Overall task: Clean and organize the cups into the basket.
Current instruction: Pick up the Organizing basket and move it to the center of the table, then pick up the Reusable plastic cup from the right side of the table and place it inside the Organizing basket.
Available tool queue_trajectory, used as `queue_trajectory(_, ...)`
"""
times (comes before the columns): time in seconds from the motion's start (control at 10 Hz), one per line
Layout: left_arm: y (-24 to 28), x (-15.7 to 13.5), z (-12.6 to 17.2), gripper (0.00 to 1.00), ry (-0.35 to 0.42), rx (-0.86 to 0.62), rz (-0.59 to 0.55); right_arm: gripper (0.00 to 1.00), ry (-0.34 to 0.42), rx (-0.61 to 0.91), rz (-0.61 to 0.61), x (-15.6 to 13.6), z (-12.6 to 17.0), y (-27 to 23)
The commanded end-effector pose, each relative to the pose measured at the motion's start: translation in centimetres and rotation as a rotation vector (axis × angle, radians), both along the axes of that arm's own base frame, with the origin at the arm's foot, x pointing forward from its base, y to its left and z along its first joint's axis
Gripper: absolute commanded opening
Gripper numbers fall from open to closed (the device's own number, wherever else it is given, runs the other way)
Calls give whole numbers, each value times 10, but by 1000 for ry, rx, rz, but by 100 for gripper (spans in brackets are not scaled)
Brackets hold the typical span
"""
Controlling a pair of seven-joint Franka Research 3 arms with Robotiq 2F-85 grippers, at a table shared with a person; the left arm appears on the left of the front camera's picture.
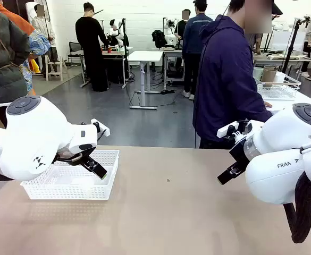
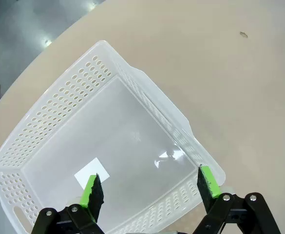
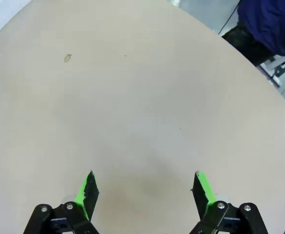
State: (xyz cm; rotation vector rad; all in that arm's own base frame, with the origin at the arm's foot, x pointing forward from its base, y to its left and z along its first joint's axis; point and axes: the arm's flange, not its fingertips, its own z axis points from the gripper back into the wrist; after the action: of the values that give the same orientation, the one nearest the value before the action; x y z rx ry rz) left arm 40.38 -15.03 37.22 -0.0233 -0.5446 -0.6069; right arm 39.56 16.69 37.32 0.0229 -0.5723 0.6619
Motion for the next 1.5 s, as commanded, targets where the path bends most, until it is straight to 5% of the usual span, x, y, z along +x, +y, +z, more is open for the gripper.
queue_trajectory(0.0, 0, 0, 0, 100, 0, 0, 0, 100, 0, 0, 0, 0, 0, 0)
queue_trajectory(1.3, 0, 0, 0, 100, 0, 0, 0, 100, 0, 0, 0, 0, 0, 0)
queue_trajectory(1.4, 10, -23, 30, 100, -17, 92, 25, 100, -34, -38, 6, -31, 25, -4)
